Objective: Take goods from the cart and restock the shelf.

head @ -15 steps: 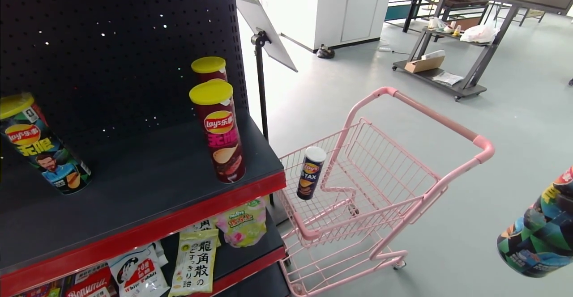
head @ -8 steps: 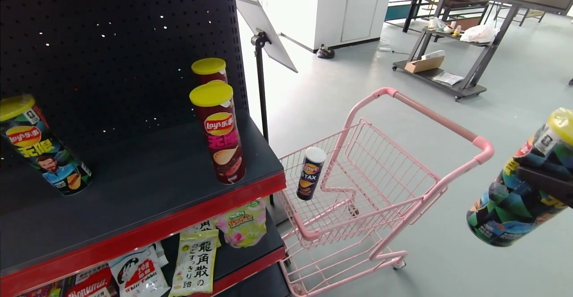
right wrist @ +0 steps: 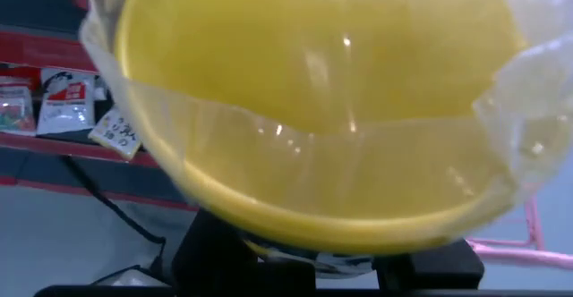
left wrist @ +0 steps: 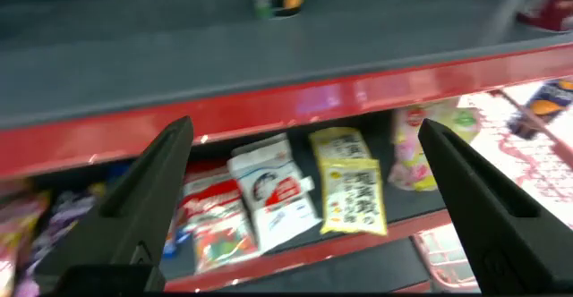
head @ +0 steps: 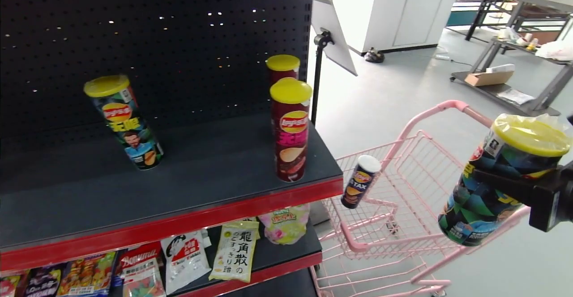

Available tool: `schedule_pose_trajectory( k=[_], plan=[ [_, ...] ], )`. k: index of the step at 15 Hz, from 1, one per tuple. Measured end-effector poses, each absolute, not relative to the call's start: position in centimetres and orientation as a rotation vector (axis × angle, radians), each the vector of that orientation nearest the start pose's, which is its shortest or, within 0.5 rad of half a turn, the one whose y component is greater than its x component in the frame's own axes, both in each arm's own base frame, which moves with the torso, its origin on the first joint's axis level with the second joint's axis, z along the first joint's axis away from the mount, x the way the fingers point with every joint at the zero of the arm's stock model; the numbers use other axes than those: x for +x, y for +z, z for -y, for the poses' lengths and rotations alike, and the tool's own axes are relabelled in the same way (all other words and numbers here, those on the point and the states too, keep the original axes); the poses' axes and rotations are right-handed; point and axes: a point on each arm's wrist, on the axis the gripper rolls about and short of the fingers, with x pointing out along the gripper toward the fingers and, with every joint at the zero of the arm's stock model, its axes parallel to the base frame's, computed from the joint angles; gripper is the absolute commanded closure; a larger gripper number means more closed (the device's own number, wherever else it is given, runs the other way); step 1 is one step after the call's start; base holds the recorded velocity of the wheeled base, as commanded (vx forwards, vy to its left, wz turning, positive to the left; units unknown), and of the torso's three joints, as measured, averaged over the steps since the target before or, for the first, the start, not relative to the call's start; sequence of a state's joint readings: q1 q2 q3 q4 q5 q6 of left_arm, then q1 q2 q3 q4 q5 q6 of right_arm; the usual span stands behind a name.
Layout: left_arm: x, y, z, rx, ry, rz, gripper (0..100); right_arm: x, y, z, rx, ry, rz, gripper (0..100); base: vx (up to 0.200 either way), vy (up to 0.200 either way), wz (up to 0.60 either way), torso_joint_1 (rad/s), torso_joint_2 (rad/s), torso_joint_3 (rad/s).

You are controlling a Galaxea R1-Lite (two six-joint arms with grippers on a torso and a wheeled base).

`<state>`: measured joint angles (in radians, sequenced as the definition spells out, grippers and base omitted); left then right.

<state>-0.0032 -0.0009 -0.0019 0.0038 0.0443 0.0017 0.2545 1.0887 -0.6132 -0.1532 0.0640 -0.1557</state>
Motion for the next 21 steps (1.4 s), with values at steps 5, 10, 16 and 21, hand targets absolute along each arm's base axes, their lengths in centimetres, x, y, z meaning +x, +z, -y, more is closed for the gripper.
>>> schedule_pose_trajectory(
  k=[5, 10, 16, 21],
  plan=[
    [-2.3, 7.6, -0.1, 0.002, 0.041, -0.002, 0, 13.8, 21.8, -4.2, -0.189, 0.368, -0.296, 100, 0.000, 0.000, 0.36, 0.000, 0.00, 0.002],
    [-2.3, 7.6, -0.1, 0.002, 0.041, -0.002, 0, 12.6, 22.4, -4.1, -0.158, 0.455, -0.248, 100, 0.000, 0.160, 0.00, 0.000, 0.00, 0.002],
    [-2.3, 7.5, -0.1, 0.002, 0.041, -0.003, 0, 10.9, 21.4, -3.7, -0.167, 0.513, -0.234, 100, 0.000, 0.200, 0.00, 0.003, 0.00, 0.002],
    [-2.3, 7.6, -0.1, 0.002, 0.041, -0.002, 0, 10.4, 21.3, -3.8, -0.170, 0.617, -0.217, 100, 0.000, 0.160, 0.00, 0.005, 0.00, 0.002]
  ],
)
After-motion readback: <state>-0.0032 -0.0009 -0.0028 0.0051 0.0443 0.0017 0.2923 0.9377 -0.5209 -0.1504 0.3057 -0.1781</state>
